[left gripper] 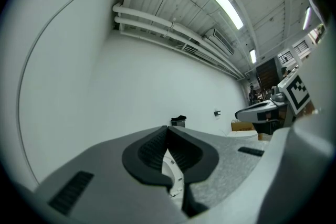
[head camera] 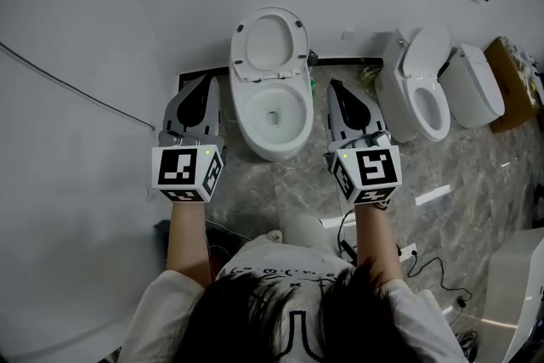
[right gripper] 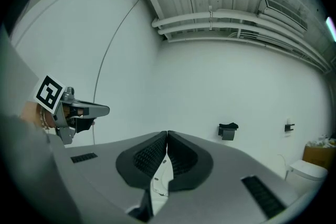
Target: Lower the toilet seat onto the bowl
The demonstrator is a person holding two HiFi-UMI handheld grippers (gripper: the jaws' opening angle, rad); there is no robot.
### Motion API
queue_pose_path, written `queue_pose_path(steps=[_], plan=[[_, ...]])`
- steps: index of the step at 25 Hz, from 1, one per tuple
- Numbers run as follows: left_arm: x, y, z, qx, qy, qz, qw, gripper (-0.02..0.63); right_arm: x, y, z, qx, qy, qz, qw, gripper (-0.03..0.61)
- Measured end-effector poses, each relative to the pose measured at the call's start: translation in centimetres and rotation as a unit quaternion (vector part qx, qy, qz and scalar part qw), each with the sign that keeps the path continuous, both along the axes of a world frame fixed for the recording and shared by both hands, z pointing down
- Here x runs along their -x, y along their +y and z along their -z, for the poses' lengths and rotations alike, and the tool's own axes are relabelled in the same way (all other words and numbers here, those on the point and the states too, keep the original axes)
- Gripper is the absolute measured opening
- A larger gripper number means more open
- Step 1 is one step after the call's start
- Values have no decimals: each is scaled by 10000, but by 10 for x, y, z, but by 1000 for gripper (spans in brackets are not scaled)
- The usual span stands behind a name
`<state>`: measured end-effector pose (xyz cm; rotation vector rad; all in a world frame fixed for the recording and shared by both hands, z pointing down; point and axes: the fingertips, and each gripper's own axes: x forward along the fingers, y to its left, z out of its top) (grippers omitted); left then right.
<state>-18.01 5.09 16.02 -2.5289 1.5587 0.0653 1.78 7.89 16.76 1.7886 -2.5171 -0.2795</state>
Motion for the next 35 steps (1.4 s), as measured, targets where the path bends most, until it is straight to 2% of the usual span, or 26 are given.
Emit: queue_pose_path(steps=[8,14,20,27,29,30,31,35], plan=[[-4,-51,-13,139,-80,21,9999,9,-5,-53,-13,157,-44,-8,9999,28],[-18,-105,-33,370,-110,69,9992,9,-22,-110,-27,299,-312,142,9990,29],[-45,-181,-42,458,-297,169,9984,9,-46,-190,-39,499,-324,329,9977,29],[-65,-274,-59,796,-123,305,9963,14,-66,-295,-52,750,-88,649,9950,34],[-73,-298,-64,865,-109,230,9959,80,-69,-322,-59,829,-24,776,9935,64],[-77,-309,-67,898,-127,216,9956,120,-69,-336,-63,879,9,857,9924,121],[-79,-319,-70,933,-153,226,9953,127,-68,-348,-67,934,38,931,9913,155],[-86,-357,-85,1118,-248,302,9930,127,-67,-391,-83,1139,66,1182,9864,155]])
